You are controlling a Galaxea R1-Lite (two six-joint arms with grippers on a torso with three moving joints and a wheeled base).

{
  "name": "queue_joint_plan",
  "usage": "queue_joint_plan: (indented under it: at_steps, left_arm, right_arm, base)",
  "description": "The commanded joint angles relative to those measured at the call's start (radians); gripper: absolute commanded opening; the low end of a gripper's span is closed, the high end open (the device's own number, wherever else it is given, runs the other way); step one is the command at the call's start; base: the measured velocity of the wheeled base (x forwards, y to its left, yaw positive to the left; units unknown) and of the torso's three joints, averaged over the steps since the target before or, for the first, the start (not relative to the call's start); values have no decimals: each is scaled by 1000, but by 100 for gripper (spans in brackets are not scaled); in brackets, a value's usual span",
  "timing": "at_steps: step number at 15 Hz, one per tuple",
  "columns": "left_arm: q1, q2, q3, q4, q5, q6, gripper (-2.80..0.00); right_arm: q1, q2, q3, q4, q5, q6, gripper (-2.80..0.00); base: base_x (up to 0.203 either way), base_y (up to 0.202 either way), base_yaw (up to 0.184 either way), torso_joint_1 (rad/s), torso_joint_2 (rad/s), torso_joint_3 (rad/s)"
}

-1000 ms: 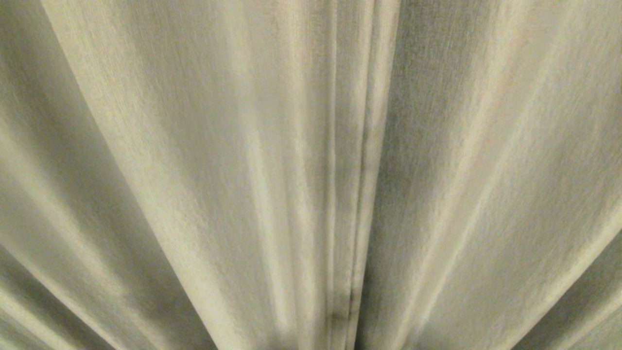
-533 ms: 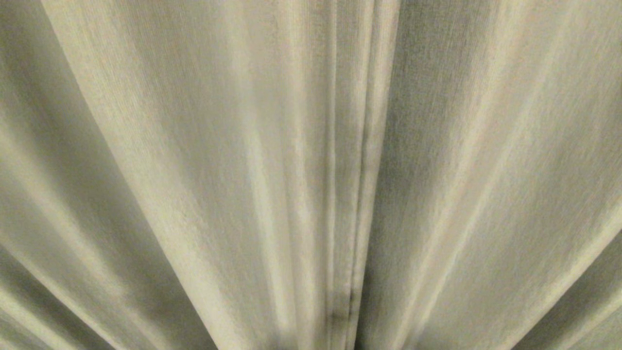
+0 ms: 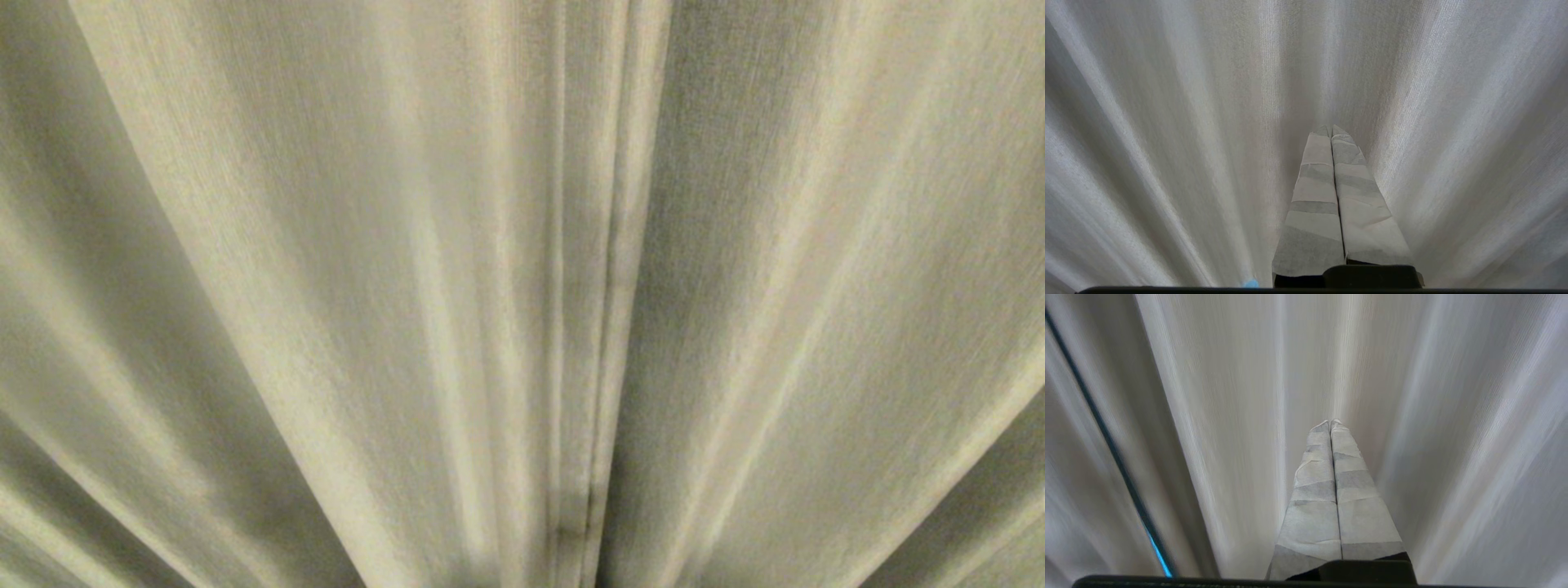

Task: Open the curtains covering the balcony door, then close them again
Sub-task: Pull the outer curtains open on both sides

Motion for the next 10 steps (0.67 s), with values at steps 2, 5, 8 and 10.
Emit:
queue_joint_plan:
  at_steps: [2, 5, 8, 10]
  left_arm:
    - [1, 0, 0, 0, 1, -1, -280]
    - [1, 0, 0, 0, 1, -1, -280]
    - [0, 0, 0, 0, 1, -1, -280]
    - [0, 0, 0, 0, 1, -1, -280]
  right_arm:
    - [-26, 158, -156, -9, 3, 3, -280]
    - [-87, 270, -258, -68, 51, 45, 0]
    - [-109, 349, -284, -154, 66, 57, 0]
    - [-110, 404, -282, -235, 67, 72, 0]
  base:
    - [0, 0, 0, 0, 0, 0]
    - [0, 0, 0, 0, 0, 0]
    - [0, 0, 0, 0, 0, 0]
    - [0, 0, 0, 0, 0, 0]
